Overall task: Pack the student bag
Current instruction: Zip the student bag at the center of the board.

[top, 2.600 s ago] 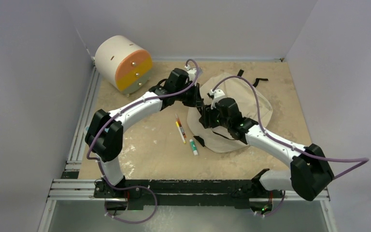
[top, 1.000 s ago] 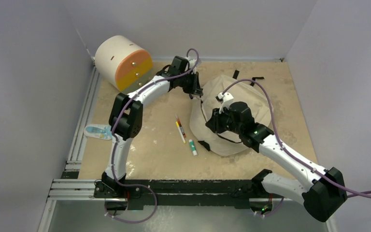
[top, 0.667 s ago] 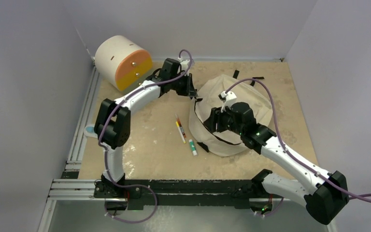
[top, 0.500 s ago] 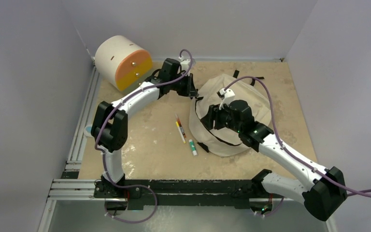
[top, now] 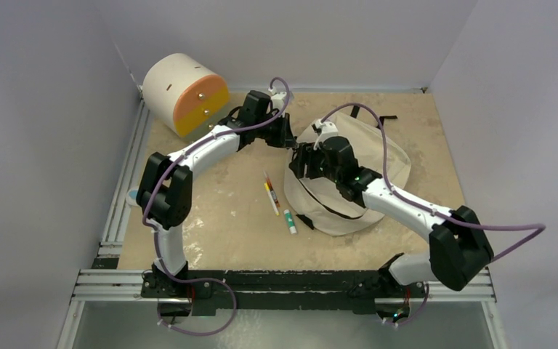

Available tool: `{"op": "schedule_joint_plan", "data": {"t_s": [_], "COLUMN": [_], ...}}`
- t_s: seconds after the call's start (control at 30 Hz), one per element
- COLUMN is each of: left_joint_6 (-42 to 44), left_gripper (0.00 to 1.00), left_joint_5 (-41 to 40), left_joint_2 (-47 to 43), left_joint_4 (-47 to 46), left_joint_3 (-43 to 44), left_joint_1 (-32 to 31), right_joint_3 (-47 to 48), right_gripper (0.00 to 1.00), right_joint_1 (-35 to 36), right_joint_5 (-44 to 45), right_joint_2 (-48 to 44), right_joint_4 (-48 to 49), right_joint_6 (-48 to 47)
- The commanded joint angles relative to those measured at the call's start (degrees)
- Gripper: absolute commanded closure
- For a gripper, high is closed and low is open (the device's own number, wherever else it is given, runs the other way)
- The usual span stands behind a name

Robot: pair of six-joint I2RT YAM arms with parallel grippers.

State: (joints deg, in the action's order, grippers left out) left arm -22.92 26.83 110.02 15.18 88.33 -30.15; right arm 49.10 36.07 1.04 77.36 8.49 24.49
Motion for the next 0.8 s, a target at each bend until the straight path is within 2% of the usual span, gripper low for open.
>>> {"op": "schedule_joint_plan", "data": {"t_s": [0.0,0.23,0.47,0.7,0.77], "left_joint_6": [0.9,0.7,0.7,0.4,0.0], "left_gripper": [1.00,1.00,1.00,1.00,1.00], "left_joint_5": [1.5,2.2,2.5,1.8,1.6], "left_joint_2": [-3.3,-2.7,-2.2,-1.7,-1.0], "left_joint_4": [-3.4,-3.4,-3.6,-3.7,-3.7], "left_joint_3": [0.0,0.6,0.3,0.9,1.6], "left_joint_1": [-0.4,-0.5,-0.5,-0.4,-0.2], "right_joint_3": [3.3,3.8,6.2,5.9,5.2], "right_gripper": [0.37,0.38,0.43,0.71,0.87], "right_joint_1": [0.1,0.2,1.3,2.0,2.1], "right_joint_5": [2.5,2.7,3.6,3.6,3.2], "right_joint_2": [2.4,6.4,10.1,10.0,9.1], "right_joint_4": [5.0,6.7,7.1,6.1,5.8], "right_joint_6": [0.7,0.8,-0.2,-1.1,-1.1]}}
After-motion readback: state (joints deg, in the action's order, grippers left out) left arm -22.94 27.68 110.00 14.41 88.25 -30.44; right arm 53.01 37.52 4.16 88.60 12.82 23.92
